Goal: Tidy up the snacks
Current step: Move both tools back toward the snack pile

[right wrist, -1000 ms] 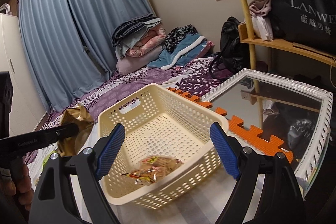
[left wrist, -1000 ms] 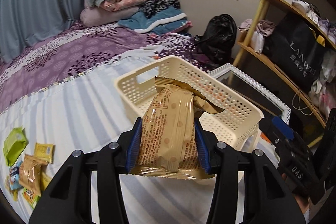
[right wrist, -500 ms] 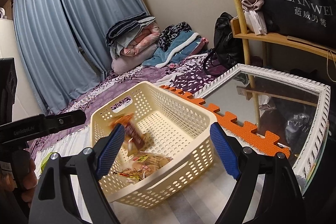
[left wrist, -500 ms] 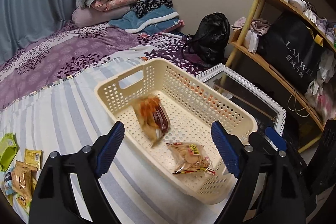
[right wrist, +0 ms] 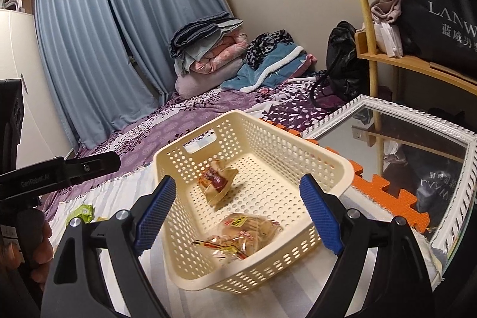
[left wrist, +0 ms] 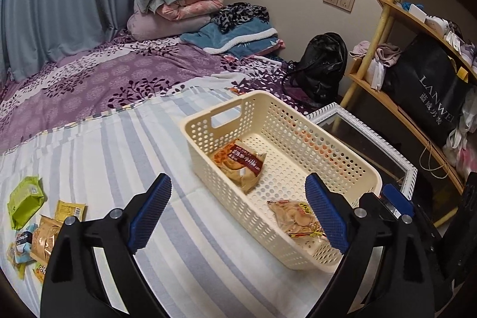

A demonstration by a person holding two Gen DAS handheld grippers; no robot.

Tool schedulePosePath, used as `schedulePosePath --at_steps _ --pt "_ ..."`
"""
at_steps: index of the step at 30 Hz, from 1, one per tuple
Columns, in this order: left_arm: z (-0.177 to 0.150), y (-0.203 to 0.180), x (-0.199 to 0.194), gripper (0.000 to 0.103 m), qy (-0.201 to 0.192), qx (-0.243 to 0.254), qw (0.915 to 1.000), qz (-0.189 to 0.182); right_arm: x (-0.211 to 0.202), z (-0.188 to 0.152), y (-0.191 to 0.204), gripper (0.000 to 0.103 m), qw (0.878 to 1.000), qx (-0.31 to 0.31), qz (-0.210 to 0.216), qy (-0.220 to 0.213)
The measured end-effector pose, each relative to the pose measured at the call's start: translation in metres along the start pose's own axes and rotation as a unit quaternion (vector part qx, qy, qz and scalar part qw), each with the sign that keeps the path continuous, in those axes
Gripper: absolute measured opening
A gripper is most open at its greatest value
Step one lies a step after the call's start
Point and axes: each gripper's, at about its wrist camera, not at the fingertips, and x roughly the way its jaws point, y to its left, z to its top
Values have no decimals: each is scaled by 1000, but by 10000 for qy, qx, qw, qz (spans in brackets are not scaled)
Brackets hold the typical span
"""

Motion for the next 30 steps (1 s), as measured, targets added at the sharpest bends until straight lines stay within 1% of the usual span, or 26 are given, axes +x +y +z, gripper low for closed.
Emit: schedulePosePath --at_steps 9,18,24,30 --pt "-7 32 -20 93 -101 -260 9994 214 -2 -2 32 86 9994 -252 238 41" --pt "-25 73 -42 93 -146 -626 9970 429 -3 -10 72 89 9965 -604 558 174" --pt "-43 113 -61 93 -158 -987 9929 644 -2 -23 104 89 9923 -857 807 375" --pt "-65 156 -81 93 -167 -1329 9869 902 -2 -34 136 89 9867 -1104 1056 554"
